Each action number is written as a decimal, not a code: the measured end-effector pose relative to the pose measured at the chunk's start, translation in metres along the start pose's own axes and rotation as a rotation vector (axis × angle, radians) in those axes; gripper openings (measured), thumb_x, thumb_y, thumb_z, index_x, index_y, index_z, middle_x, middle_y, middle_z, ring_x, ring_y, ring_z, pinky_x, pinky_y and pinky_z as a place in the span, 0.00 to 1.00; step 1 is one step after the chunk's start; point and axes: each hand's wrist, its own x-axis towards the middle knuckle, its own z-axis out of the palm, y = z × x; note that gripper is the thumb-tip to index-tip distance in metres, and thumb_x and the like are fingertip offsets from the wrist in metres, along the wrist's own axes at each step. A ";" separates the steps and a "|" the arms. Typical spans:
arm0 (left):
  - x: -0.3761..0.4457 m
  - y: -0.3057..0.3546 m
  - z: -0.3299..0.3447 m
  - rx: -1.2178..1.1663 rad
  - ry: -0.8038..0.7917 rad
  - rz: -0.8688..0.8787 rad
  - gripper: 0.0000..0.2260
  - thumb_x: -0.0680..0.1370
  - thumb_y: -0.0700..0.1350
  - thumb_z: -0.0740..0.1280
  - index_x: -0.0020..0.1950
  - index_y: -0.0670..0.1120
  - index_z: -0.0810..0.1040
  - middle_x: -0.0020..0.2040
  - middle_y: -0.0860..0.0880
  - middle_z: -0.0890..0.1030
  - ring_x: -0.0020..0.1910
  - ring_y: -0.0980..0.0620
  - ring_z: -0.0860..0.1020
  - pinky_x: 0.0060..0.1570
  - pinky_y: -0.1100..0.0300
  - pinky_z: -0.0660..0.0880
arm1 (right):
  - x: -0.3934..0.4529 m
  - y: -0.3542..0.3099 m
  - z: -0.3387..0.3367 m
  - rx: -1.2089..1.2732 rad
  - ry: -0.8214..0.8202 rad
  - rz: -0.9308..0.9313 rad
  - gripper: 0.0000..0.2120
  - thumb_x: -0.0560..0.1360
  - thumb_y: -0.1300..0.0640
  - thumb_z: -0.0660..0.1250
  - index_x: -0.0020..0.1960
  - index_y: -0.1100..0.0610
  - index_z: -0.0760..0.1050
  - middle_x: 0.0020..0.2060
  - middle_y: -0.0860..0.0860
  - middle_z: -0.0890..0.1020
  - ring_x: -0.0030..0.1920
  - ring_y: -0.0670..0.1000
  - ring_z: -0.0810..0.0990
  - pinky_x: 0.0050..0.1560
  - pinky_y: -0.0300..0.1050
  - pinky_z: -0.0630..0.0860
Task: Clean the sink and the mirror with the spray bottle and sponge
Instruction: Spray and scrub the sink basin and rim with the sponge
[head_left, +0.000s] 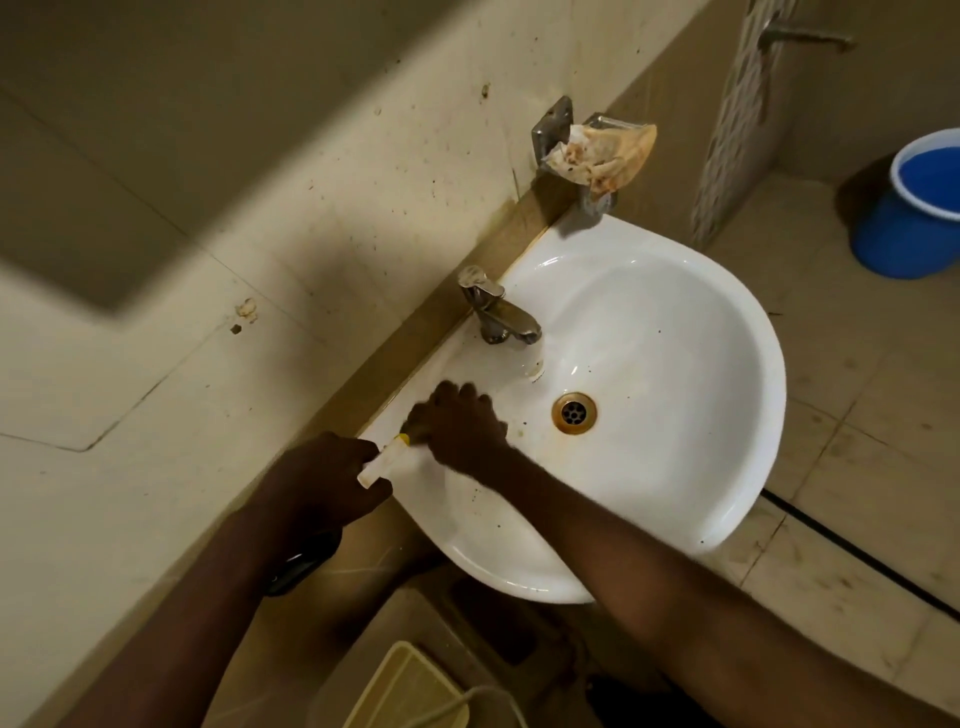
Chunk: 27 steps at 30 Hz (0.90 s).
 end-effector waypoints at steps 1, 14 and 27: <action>0.002 0.001 0.002 0.012 0.015 0.003 0.12 0.76 0.53 0.65 0.48 0.45 0.78 0.39 0.48 0.79 0.41 0.49 0.78 0.38 0.60 0.69 | -0.013 -0.001 0.005 -0.009 -0.038 -0.054 0.13 0.75 0.47 0.63 0.59 0.44 0.75 0.59 0.53 0.70 0.59 0.60 0.68 0.53 0.55 0.68; 0.021 0.002 0.023 0.197 -0.085 0.127 0.14 0.77 0.54 0.63 0.58 0.50 0.78 0.53 0.51 0.82 0.52 0.53 0.79 0.46 0.67 0.68 | -0.102 0.049 0.025 -0.030 -0.238 -0.203 0.13 0.81 0.51 0.54 0.64 0.45 0.69 0.61 0.50 0.71 0.57 0.56 0.71 0.56 0.57 0.71; 0.038 0.008 0.024 0.301 -0.060 0.250 0.12 0.76 0.53 0.61 0.57 0.51 0.77 0.50 0.53 0.81 0.50 0.54 0.78 0.41 0.68 0.65 | -0.090 0.070 0.032 -0.035 -0.233 -0.314 0.12 0.80 0.51 0.55 0.62 0.45 0.70 0.60 0.52 0.73 0.56 0.58 0.72 0.53 0.58 0.72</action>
